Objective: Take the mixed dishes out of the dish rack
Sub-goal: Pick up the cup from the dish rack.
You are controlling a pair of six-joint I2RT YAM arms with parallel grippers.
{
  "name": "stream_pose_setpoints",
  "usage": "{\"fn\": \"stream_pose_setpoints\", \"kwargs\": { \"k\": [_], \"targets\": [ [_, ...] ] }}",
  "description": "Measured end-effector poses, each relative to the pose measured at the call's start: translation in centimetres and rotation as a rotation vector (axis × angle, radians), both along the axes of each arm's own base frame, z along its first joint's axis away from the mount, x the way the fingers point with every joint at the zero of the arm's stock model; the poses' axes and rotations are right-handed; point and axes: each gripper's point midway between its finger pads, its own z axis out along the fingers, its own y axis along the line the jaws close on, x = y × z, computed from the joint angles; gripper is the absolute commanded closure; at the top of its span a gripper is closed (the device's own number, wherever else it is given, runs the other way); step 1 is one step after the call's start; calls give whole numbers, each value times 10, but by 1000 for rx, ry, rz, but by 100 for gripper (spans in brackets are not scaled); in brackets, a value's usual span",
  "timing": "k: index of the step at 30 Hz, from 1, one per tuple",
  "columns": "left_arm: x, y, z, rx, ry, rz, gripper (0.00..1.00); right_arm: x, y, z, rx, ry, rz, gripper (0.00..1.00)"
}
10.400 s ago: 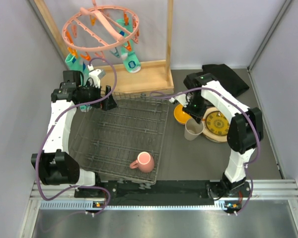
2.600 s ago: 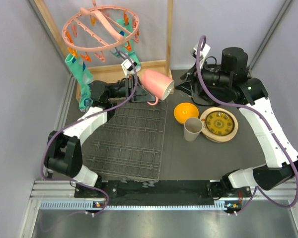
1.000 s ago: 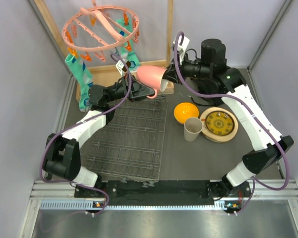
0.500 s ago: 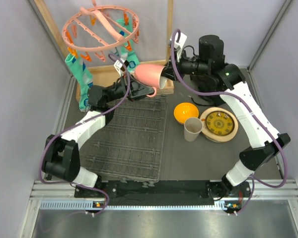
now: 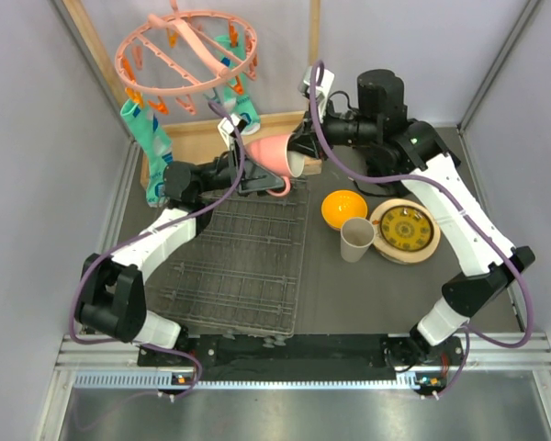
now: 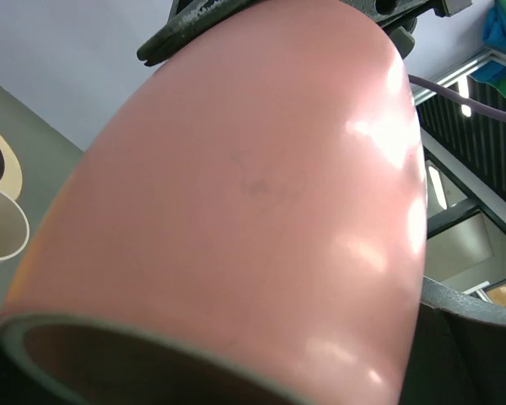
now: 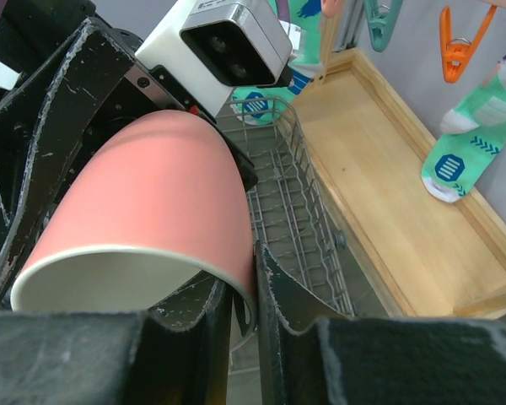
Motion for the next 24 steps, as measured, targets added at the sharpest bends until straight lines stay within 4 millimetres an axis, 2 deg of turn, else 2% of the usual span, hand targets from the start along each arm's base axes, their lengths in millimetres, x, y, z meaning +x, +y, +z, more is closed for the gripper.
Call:
{"fn": "stream_pose_setpoints", "kwargs": {
  "k": [13, 17, 22, 24],
  "targets": [
    [8, 6, -13, 33, 0, 28, 13, -1, -2, -13, -26, 19, -20, 100],
    [9, 10, -12, 34, -15, 39, 10, -4, -12, -12, -26, 23, -32, 100],
    [11, 17, -8, 32, -40, 61, 2, -9, -31, -9, -25, 21, -55, 100],
    [11, 21, -5, 30, -51, 74, 1, -9, -41, -8, -29, 20, -74, 100]
  ]
}}
